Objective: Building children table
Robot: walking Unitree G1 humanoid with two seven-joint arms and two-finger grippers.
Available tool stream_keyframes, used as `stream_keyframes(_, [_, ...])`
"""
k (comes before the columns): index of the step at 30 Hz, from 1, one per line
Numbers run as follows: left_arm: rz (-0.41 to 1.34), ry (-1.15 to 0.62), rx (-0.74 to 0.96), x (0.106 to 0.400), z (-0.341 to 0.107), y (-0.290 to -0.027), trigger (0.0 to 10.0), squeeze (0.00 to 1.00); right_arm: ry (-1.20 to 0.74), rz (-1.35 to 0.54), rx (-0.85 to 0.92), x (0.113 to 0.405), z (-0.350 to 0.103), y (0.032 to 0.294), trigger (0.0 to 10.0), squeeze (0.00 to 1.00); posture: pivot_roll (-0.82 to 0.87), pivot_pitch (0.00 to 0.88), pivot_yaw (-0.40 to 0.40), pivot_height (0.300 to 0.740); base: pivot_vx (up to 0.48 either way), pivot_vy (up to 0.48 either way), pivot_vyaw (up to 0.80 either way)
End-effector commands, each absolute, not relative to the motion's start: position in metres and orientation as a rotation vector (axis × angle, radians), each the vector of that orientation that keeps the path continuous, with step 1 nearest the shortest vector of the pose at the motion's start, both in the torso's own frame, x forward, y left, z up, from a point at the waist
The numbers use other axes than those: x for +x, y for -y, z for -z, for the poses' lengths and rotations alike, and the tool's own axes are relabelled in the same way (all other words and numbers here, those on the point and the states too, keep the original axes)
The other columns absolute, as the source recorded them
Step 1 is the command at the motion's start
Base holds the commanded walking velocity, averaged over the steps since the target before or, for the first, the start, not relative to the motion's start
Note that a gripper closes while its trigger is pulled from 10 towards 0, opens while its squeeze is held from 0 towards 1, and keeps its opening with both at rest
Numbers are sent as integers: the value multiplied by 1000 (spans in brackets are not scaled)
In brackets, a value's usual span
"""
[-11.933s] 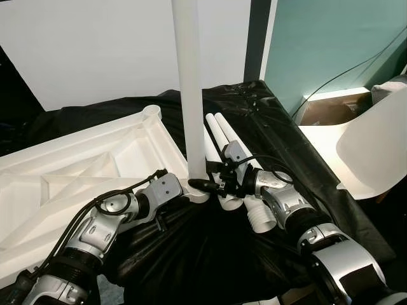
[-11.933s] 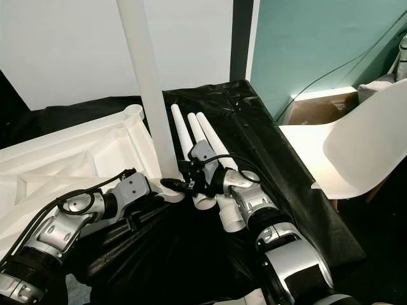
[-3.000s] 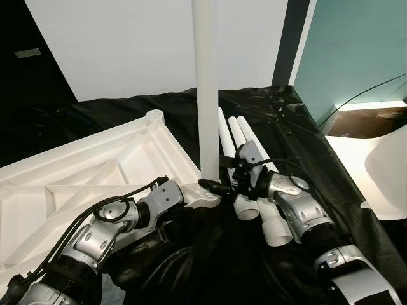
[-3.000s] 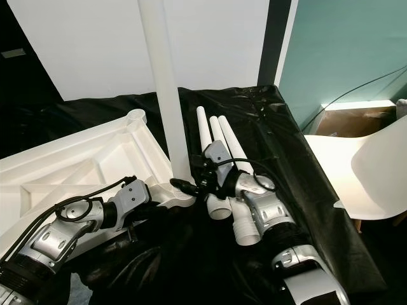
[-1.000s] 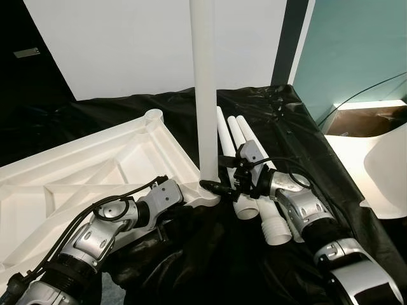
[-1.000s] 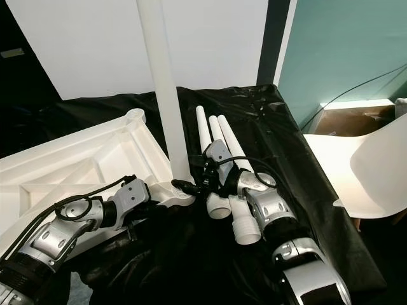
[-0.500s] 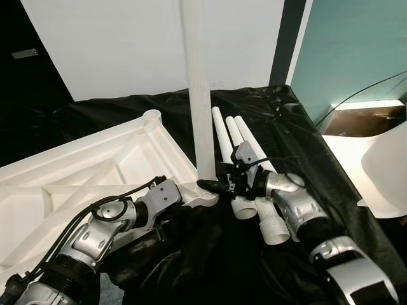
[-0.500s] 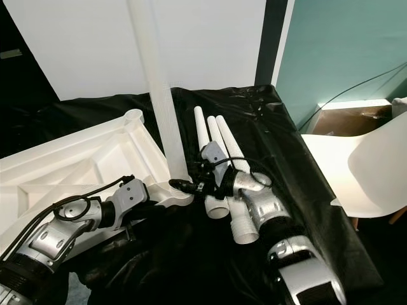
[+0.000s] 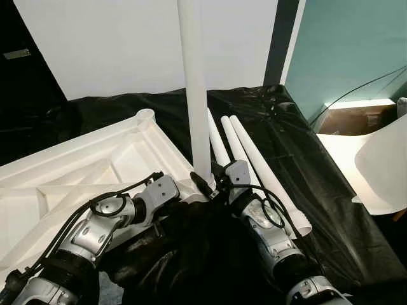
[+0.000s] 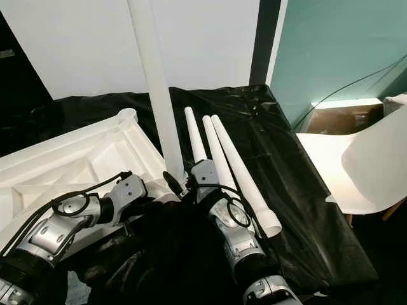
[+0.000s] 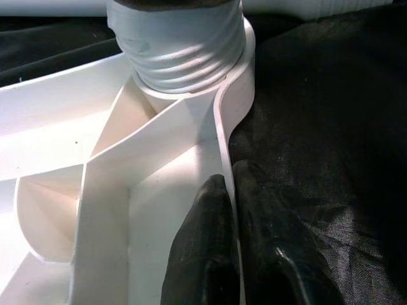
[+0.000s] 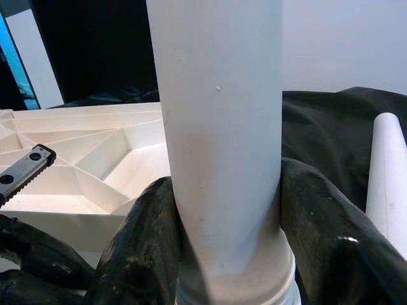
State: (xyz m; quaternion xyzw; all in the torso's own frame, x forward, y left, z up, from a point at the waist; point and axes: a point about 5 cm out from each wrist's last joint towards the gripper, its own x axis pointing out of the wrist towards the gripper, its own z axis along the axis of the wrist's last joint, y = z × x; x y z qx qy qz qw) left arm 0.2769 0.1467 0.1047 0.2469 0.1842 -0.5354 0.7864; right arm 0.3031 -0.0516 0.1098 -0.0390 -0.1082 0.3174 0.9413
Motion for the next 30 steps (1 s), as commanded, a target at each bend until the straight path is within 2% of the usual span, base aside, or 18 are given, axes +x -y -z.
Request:
stream_keyframes(1, [1331, -547, 524, 251, -78, -144, 10000, 0, 206, -426, -93, 322, -116, 90, 10000, 0, 73, 0, 27, 740, 0, 0, 0])
stream_keyframes(2, [1332, -547, 523, 251, -78, -143, 10000, 0, 206, -450, -93, 321, -117, 87, 10000, 1000, 73, 0, 27, 740, 0, 0, 0])
stream_keyframes(7, [1332, -547, 522, 251, -77, -143, 10000, 0, 180, -536, -96, 323, -117, 84, 10000, 1000, 71, 0, 25, 740, 0, 0, 0])
stream_keyframes(8, [1331, -547, 521, 251, -77, -143, 10000, 0, 153, -597, -105, 325, -116, 84, 10000, 0, 71, 0, 25, 740, 0, 0, 0])
stream_keyframes(9, [1331, -547, 521, 251, -77, -143, 10000, 0, 153, -597, -105, 325, -116, 84, 10000, 0, 71, 0, 25, 740, 0, 0, 0])
stream_keyframes(10, [1330, -548, 520, 251, -77, -143, 10000, 0, 98, -754, -143, 330, -118, 88, 10000, 0, 70, 0, 23, 740, 0, 0, 0])
stream_keyframes(11, [1329, -548, 520, 251, -77, -143, 10000, 0, 80, -802, -156, 331, -119, 90, 10000, 0, 70, 0, 23, 740, 0, 0, 0])
stream_keyframes(17, [1327, -546, 522, 252, -77, -144, 10000, 0, 43, -922, -204, 340, -128, 99, 10000, 0, 68, 0, 22, 740, 0, 0, 0])
stream_keyframes(18, [1328, -545, 523, 253, -77, -143, 10000, 0, 22, -960, -215, 341, -129, 100, 5804, 0, 68, 0, 22, 740, 0, 0, 0])
stream_keyframes(20, [1329, -542, 523, 253, -77, -143, 10000, 0, -4, -1021, -247, 341, -131, 101, 0, 0, 69, 0, 22, 740, 0, 0, 0])
stream_keyframes(30, [1328, -545, 524, 252, -77, -144, 10000, 0, -64, -1123, -305, 345, -135, 106, 0, 0, 74, 0, 21, 740, 0, 0, 0])
